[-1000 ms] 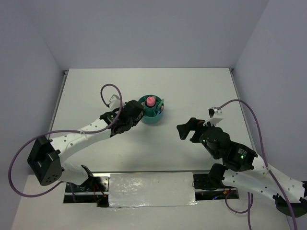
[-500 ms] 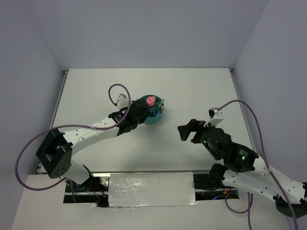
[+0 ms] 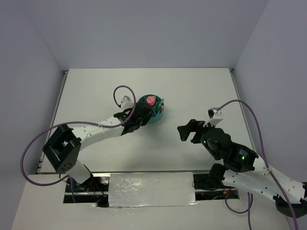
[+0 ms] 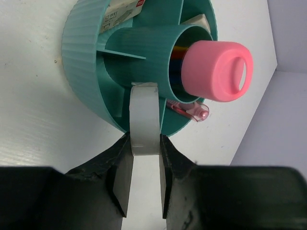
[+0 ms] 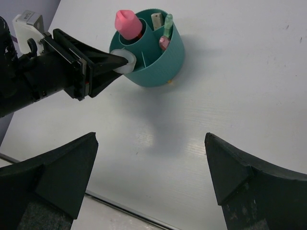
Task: Sort the stationery into containers
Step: Place the stationery in the storage box, then reset both arms
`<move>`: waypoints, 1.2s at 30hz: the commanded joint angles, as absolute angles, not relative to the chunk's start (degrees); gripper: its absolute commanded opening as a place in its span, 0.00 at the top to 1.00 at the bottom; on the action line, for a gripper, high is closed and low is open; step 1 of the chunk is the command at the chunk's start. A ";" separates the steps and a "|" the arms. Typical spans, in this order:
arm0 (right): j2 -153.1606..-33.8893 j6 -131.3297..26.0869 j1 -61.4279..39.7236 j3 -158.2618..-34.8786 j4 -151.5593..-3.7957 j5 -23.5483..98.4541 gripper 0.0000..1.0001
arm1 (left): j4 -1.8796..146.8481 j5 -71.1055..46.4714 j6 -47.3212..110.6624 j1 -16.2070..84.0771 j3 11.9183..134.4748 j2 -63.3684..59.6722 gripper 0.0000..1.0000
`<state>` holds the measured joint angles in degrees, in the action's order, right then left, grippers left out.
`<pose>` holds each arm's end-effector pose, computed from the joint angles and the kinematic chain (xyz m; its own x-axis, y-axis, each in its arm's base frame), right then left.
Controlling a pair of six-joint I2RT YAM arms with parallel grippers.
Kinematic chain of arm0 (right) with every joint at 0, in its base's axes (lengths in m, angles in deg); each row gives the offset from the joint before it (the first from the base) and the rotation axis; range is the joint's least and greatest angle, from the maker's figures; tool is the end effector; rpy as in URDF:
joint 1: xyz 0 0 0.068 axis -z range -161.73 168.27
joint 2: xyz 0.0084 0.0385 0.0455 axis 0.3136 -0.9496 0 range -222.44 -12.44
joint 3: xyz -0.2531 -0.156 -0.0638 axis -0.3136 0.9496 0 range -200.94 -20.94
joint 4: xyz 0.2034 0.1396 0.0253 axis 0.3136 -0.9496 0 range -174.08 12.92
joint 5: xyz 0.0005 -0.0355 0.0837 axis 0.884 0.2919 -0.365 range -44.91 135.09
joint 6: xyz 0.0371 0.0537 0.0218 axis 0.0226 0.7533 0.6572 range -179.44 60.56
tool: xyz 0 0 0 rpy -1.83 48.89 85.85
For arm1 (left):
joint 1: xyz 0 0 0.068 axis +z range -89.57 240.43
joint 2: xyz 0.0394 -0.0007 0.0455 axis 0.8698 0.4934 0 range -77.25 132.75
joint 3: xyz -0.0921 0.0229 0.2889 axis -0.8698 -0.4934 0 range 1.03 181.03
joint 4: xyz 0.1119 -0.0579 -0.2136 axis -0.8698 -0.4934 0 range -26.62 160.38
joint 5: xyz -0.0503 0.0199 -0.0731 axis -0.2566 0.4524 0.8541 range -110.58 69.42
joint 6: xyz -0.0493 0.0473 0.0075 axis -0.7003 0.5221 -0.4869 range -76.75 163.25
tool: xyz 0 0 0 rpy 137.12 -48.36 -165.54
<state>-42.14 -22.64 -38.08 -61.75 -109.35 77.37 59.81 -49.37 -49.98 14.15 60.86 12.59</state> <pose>0.0747 0.0587 0.3199 -0.4164 0.2883 -0.8622 -0.2229 0.8870 0.4043 0.2557 -0.2289 0.2665 -0.3547 -0.8952 -0.2700 -0.4704 0.4204 -0.7759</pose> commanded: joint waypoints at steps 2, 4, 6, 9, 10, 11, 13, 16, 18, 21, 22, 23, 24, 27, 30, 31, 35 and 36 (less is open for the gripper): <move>-41.71 -23.49 -37.97 -61.89 -108.99 77.53 0.00 | 61.59 -49.32 -50.27 14.03 60.44 12.57 0.54; -41.89 -23.58 -37.98 -62.07 -108.72 77.18 0.00 | 61.59 -49.58 -50.35 13.94 59.83 11.87 0.37; -42.15 -23.66 -37.98 -62.07 -108.55 77.17 0.00 | 60.72 -49.84 -50.96 13.94 59.83 11.17 0.18; -42.24 -23.66 -38.06 -62.16 -108.46 77.00 0.00 | 59.58 -50.55 -50.71 13.94 60.09 10.29 0.07; -42.33 -23.66 -38.06 -62.16 -108.37 76.91 0.00 | 59.74 -50.46 -50.53 14.03 60.00 10.02 0.06; -42.41 -23.66 -38.06 -62.16 -108.28 76.82 0.00 | 59.75 -50.55 -50.01 14.03 60.00 9.67 0.06; -42.41 -24.10 -38.06 -62.07 -107.93 76.73 0.00 | 59.92 -50.55 -48.26 14.03 60.44 8.09 0.04; -42.15 -25.77 -38.06 -62.77 -108.54 77.00 0.00 | 59.14 -52.56 -35.04 13.94 63.58 4.84 0.01; -41.63 -27.96 -38.06 -64.52 -110.21 77.17 0.00 | 56.08 -53.27 -25.97 14.03 66.40 3.26 0.01; -38.56 -31.64 -37.98 -67.15 -112.23 76.56 0.00 | 44.95 -53.02 -11.18 16.21 75.70 2.99 0.01; -37.76 -32.27 -38.06 -67.86 -112.85 76.65 0.00 | 40.98 -52.14 -8.63 17.01 77.65 3.08 0.01; -37.15 -32.63 -38.06 -69.44 -114.77 76.82 0.00 | 37.37 -51.70 -4.69 17.80 79.23 2.90 0.01; -36.53 -33.06 -38.06 -70.32 -116.01 77.34 0.00 | 34.11 -52.47 -2.56 18.07 80.82 2.47 0.01; -34.86 -34.21 -37.98 -74.36 -121.26 78.31 0.00 | 25.13 -60.72 1.41 18.60 77.26 -3.84 0.01; -34.59 -34.91 -38.06 -78.58 -126.38 79.19 0.00 | 24.23 -62.42 3.69 20.09 69.71 -16.05 0.01; -34.24 -35.70 -37.98 -80.16 -127.26 79.20 0.00 | 25.89 -62.07 4.92 20.88 67.93 -22.96 0.01; -32.31 -37.90 -37.98 -82.71 -130.07 78.84 0.00 | 26.35 -60.92 7.83 20.97 63.78 -37.24 0.01; -31.87 -37.73 -37.98 -83.33 -130.95 79.10 0.00 | 25.91 -62.57 8.09 20.97 63.00 -39.79 0.01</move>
<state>-32.98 -35.19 -38.08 -80.46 -125.81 77.80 26.70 -59.52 3.11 20.80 63.83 -33.55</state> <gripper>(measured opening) 0.994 0.993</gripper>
